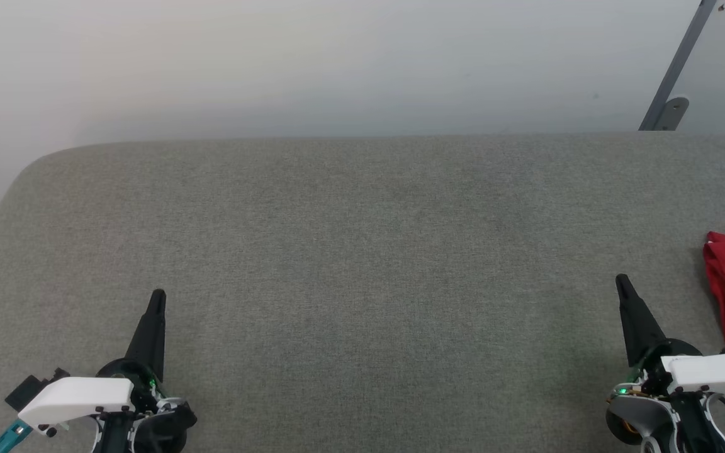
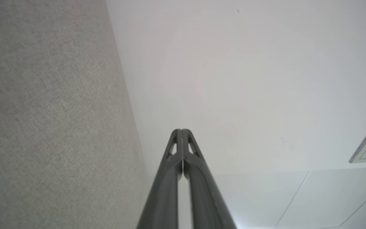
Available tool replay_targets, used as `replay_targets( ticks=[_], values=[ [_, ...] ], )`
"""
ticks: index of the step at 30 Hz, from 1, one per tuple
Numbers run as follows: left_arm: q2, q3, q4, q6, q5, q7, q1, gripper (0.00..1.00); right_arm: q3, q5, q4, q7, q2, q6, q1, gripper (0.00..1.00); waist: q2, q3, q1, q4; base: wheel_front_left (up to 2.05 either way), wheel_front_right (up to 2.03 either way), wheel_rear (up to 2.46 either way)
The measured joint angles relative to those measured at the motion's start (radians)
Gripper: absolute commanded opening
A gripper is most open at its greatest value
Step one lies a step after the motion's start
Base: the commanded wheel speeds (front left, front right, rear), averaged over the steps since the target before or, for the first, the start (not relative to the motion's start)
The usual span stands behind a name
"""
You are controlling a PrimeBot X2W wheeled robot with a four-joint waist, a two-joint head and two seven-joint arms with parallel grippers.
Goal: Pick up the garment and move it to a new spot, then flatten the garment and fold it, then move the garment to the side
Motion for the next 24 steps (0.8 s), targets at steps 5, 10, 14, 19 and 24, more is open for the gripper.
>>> replay_targets(
  ticks=[5,10,14,19,24],
  values=[
    [-0.002,0.003,0.002,0.0,-0.022,0.007,-0.006,0.0,0.002,0.025,0.004,0.004,0.003,0.0,-0.008,0.0,0.0,0.001,0.0,-0.003,0.0,0.0,0.0],
    [-0.002,0.004,0.002,0.0,-0.022,0.008,-0.007,0.0,0.002,0.025,0.005,0.004,0.003,0.0,-0.009,0.0,0.0,0.001,0.0,-0.003,0.0,0.0,0.0],
    [-0.003,0.005,0.002,0.0,-0.022,0.008,-0.007,0.0,0.002,0.025,0.005,0.004,0.003,0.0,-0.009,0.0,0.0,0.001,0.0,-0.003,0.0,0.0,0.0],
    [-0.004,0.005,0.002,0.0,-0.022,0.01,-0.007,0.0,0.002,0.025,0.005,0.004,0.003,0.0,-0.009,0.0,0.0,0.001,0.0,-0.003,0.0,0.0,0.0],
    [-0.004,0.006,0.002,0.0,-0.022,0.012,-0.007,0.0,0.002,0.025,0.005,0.004,0.003,0.0,-0.009,0.0,0.0,0.001,0.0,-0.003,0.0,0.0,0.0]
  ],
)
